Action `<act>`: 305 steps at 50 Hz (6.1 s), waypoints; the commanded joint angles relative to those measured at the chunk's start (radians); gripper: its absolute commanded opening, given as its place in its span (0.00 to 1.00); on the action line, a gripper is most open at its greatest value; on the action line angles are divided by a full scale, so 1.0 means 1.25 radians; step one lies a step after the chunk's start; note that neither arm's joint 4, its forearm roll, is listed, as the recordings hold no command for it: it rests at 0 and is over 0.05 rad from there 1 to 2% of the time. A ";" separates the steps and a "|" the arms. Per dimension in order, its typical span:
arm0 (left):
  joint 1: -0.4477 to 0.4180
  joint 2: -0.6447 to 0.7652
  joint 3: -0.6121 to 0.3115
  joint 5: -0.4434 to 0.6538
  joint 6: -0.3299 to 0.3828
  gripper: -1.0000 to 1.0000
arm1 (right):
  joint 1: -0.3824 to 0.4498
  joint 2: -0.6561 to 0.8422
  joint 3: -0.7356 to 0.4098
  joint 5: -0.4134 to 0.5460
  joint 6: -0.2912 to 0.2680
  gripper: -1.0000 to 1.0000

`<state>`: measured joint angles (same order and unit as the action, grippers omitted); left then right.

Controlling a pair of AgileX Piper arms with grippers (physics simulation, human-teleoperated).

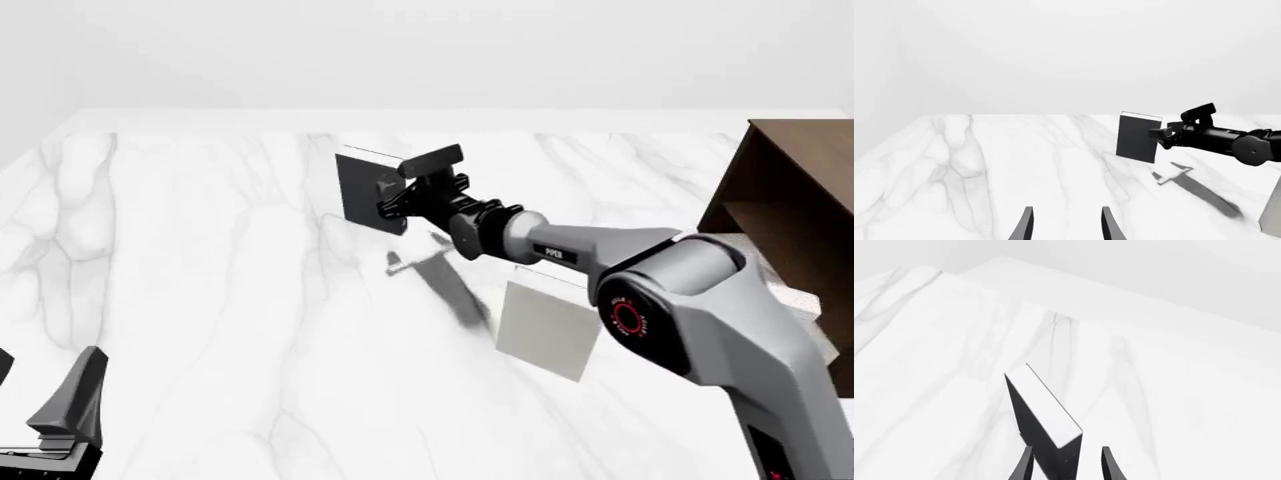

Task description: Pick up the book on the left and place it on top of the shelf.

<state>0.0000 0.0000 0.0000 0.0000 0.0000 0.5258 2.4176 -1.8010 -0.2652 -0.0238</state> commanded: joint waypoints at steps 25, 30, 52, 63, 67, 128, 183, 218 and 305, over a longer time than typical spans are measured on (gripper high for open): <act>0.000 0.000 0.000 0.000 0.000 1.00 | -0.003 0.070 -0.084 0.029 0.008 1.00; 0.000 0.000 0.000 0.000 0.000 1.00 | -0.001 0.072 -0.085 0.029 0.009 1.00; 0.000 0.000 0.000 0.000 0.000 1.00 | -0.005 0.066 -0.067 0.013 0.004 0.00; 0.000 0.000 0.000 0.000 0.000 1.00 | -0.001 0.026 -0.004 -0.016 -0.001 0.00; 0.000 0.000 0.000 0.000 0.000 1.00 | -0.001 -0.012 0.036 -0.032 -0.002 0.00; 0.000 0.000 0.000 0.000 0.000 1.00 | 0.007 -0.562 0.547 -0.120 -0.073 0.00; 0.000 0.000 0.000 0.000 0.000 1.00 | -0.109 -0.986 0.754 0.024 -0.196 0.00; 0.000 0.000 0.000 0.000 0.000 1.00 | -0.238 -1.163 0.791 0.141 -0.293 0.00; 0.000 0.000 0.000 0.000 0.000 1.00 | -0.476 -1.195 0.727 0.267 -0.435 0.00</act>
<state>0.0000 0.0000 0.0000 0.0000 0.0000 -0.0467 0.9121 -0.8652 0.0714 -0.5792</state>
